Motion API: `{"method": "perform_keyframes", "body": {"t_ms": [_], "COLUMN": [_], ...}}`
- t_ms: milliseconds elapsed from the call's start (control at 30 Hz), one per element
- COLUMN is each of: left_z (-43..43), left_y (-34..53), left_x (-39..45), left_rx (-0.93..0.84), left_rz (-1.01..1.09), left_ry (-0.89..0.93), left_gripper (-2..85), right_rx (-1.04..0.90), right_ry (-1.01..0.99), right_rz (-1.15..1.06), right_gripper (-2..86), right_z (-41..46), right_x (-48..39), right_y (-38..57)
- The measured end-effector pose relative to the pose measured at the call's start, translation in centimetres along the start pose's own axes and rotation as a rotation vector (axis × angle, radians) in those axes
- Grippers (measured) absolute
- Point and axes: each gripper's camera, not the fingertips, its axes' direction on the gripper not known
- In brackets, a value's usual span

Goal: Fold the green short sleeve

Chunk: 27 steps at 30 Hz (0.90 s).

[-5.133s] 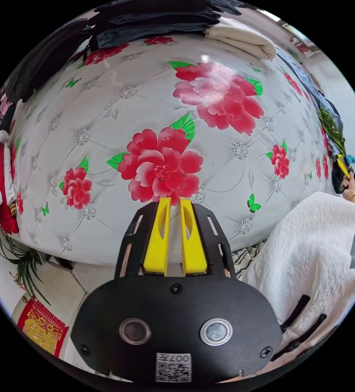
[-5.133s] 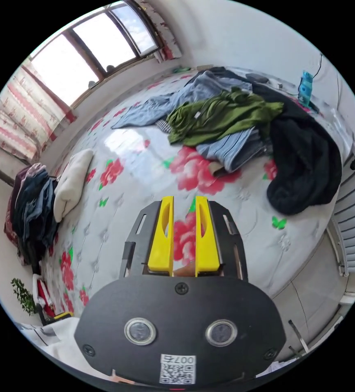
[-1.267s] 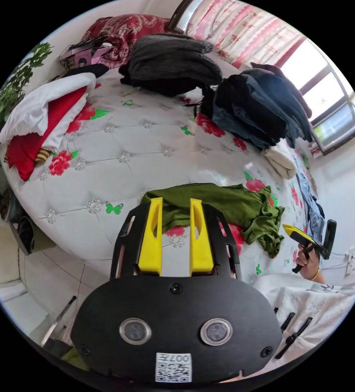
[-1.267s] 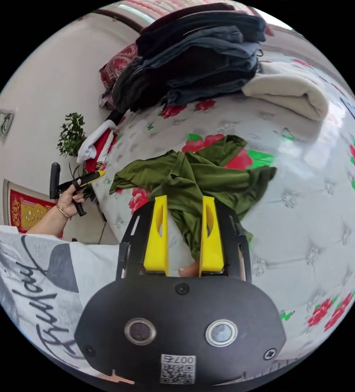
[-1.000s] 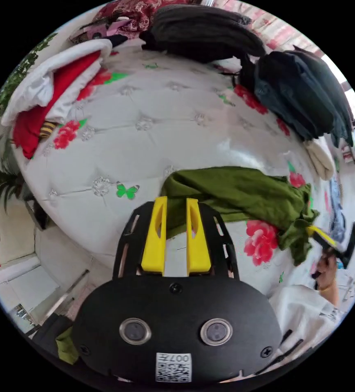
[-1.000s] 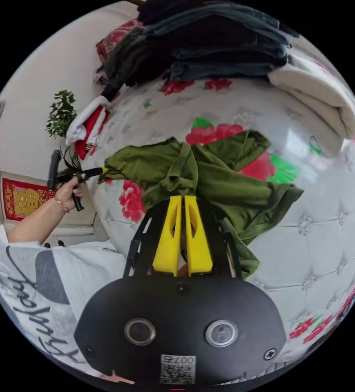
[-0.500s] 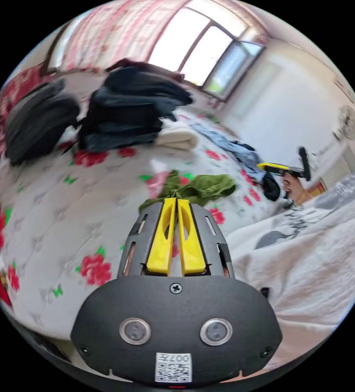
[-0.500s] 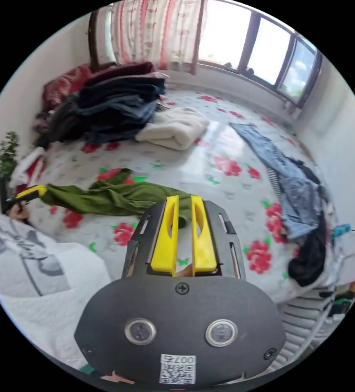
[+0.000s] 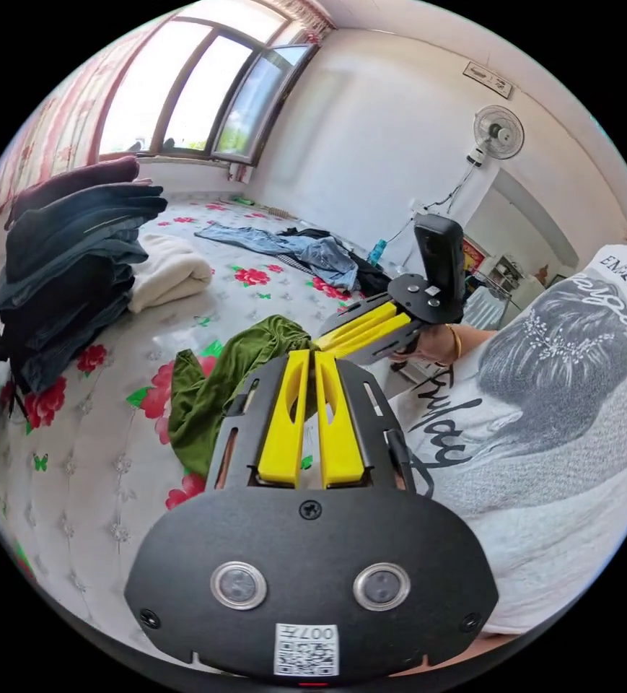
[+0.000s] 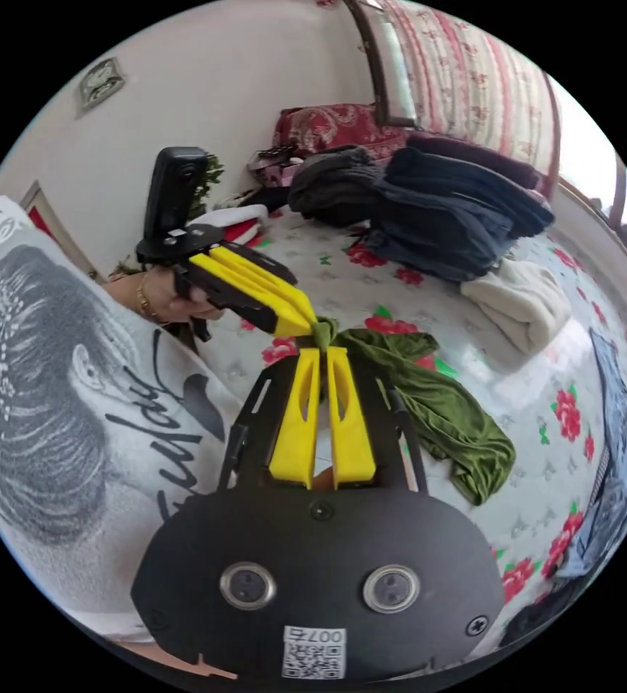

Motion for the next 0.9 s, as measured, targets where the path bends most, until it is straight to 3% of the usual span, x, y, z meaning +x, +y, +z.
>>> {"method": "perform_keyframes", "body": {"t_ms": [167, 300, 400, 567, 733, 900], "left_z": [0.6, 5.9, 10.3, 17.8, 22.7, 17.4], "left_y": [3.1, 7.2, 8.2, 4.8, -0.4, -6.8], "left_x": [-3.9, -8.6, -9.6, -10.0, -12.3, -14.3], "left_rx": [-0.034, -0.213, -0.276, -0.353, -0.432, -0.26], "left_rz": [-0.19, -0.39, -0.418, -0.325, -0.264, -0.17], "left_ry": [-0.176, -0.143, -0.13, -0.139, -0.428, -0.358], "left_gripper": [5.4, 8.6, 9.7, 10.9, 4.3, -0.7], "right_rx": [0.185, 0.323, 0.357, 0.421, 0.437, 0.453], "right_ry": [-0.051, -0.15, -0.151, -0.216, -0.194, -0.02], "right_rz": [0.295, 0.438, 0.461, 0.474, 0.403, 0.367], "right_gripper": [0.1, -0.1, -0.2, -0.2, -0.2, -0.2], "right_z": [-4.6, -8.0, -9.6, -11.6, -14.6, -18.6], "right_x": [5.4, 8.8, 9.6, 10.3, 9.7, 10.4], "right_y": [2.6, 5.2, 5.5, 5.1, 2.8, 1.3]}}
